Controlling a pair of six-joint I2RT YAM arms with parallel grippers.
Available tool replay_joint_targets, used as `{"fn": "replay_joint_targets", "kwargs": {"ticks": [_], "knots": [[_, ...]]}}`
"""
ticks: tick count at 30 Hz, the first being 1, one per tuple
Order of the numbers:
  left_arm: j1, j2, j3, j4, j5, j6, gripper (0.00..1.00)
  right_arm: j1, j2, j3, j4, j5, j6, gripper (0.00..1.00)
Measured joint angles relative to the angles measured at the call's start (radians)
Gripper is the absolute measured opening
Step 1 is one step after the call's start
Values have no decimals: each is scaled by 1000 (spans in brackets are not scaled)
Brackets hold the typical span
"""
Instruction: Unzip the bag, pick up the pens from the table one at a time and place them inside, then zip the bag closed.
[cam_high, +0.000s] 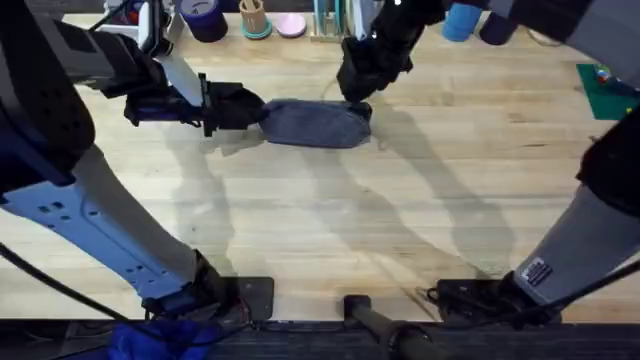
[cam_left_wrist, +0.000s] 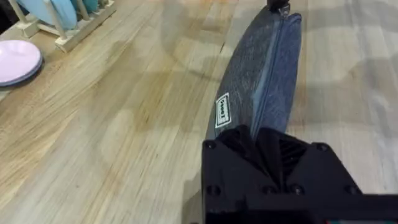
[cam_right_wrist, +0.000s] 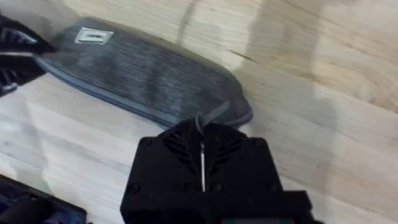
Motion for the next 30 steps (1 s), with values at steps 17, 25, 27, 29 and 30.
{"fn": "replay_joint_targets", "kwargs": {"ticks": [17, 25, 27, 29, 30], "knots": [[-14, 0, 0, -1, 0, -15, 43, -126, -183, -277, 132, -73, -8, 35], [-14, 0, 0, -1, 0, -18, 43, -165, -183, -359, 181, -89, -11, 35], [-14, 0, 0, -1, 0, -18, 42, -196, -183, -412, 229, -115, -11, 35], [-14, 0, 0, -1, 0, -22, 42, -201, -183, -429, 242, -122, -11, 35], [-14, 0, 0, -1, 0, -28, 43, -202, -183, -438, 249, -124, -11, 35]]}}
